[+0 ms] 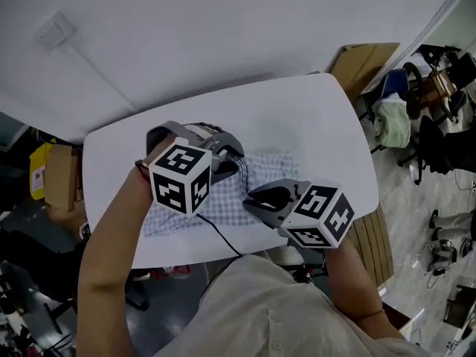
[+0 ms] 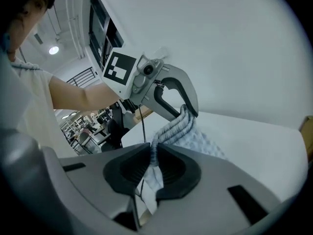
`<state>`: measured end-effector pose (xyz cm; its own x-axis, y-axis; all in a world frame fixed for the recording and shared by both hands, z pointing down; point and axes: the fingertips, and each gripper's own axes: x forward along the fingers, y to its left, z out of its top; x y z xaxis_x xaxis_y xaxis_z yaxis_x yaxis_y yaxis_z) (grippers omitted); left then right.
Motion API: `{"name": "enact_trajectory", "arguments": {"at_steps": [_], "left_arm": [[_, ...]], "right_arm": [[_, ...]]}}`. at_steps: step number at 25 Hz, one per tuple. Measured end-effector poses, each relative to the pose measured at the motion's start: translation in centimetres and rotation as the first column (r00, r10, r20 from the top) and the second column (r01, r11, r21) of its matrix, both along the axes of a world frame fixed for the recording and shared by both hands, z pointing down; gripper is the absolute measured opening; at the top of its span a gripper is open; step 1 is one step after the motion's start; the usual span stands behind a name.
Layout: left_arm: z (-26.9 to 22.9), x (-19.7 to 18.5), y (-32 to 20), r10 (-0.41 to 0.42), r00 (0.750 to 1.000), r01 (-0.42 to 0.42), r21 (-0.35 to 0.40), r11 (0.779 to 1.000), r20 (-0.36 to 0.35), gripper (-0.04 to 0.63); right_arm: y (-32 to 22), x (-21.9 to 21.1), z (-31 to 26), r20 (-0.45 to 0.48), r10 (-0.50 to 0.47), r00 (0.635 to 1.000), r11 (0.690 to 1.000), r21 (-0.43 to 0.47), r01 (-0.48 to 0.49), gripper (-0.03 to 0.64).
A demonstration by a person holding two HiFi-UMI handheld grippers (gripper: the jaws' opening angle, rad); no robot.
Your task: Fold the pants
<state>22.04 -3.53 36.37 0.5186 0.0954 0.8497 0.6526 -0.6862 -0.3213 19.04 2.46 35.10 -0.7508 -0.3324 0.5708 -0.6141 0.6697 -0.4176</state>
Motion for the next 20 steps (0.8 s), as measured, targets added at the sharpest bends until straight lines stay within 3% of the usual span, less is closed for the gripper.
{"name": "enact_trajectory", "arguments": {"at_steps": [5,11,15,20], "left_arm": [[0.5,-10.0,-1.6,-0.13,0.991,0.13,0.0,0.991,0.005,0.097],[4.5,-21.5,-3.0,-0.258,0.964,0.259,-0.008,0.966,0.069,0.097],[8.1,-26.5,-3.8,-0.294,0.951,0.293,0.023,0.956,0.095,0.097],[12.1,-30.7,-4.9,-0.286,0.947,0.275,0.091,0.957,0.147,0.097]], "right_arm": [[-1.3,-9.4,0.4,0.049,-0.12,0.992,0.992,-0.027,0.122,0.058],[-2.5,-20.0,4.1,0.047,-0.215,0.975,0.97,-0.105,0.219,0.058],[-3.2,-25.1,7.4,0.024,-0.22,0.975,0.964,-0.147,0.221,0.058],[-4.1,-30.0,11.8,-0.021,-0.189,0.982,0.97,-0.159,0.183,0.058]]}}
